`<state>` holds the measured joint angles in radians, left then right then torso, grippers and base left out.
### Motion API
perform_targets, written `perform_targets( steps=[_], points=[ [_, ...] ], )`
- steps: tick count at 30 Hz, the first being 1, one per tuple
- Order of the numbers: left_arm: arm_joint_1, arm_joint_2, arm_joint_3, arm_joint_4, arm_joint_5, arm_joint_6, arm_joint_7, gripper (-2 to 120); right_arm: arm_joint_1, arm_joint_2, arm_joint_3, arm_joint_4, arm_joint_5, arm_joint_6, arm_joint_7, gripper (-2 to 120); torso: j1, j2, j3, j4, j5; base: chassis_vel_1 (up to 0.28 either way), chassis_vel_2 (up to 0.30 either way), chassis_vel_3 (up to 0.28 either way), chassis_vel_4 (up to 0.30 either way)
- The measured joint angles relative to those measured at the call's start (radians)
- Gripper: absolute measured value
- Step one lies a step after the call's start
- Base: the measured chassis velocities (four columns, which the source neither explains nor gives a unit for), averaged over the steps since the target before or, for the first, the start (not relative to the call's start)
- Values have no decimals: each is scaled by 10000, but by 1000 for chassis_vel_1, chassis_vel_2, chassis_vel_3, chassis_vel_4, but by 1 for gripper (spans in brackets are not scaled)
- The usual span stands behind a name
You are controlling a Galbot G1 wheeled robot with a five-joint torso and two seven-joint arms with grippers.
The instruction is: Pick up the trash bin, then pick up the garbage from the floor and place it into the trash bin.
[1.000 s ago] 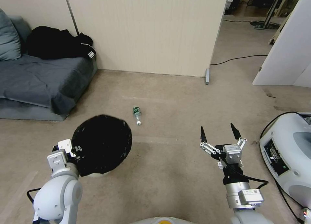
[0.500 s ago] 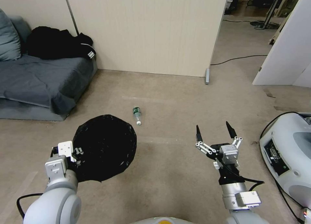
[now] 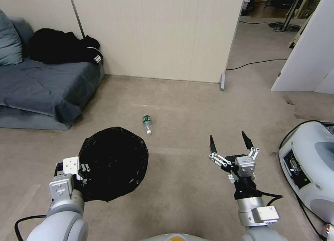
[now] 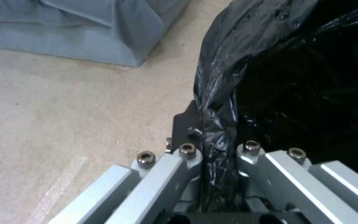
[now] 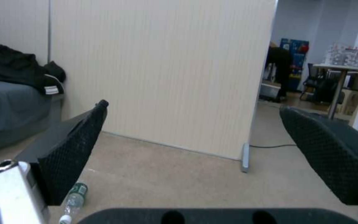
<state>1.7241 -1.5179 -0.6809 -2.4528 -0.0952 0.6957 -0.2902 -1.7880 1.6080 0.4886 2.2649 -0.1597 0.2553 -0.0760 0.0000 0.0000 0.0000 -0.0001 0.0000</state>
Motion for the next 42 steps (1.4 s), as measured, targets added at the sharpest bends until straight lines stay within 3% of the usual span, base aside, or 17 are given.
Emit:
perform_targets(
  steps=[42],
  points=[
    [-168,-106,15,189,-72,-441,115,1,-11,0,52,-32,-145,-82,-192,100,0,0,0,0,0,-133,125,124,-130]
  ],
)
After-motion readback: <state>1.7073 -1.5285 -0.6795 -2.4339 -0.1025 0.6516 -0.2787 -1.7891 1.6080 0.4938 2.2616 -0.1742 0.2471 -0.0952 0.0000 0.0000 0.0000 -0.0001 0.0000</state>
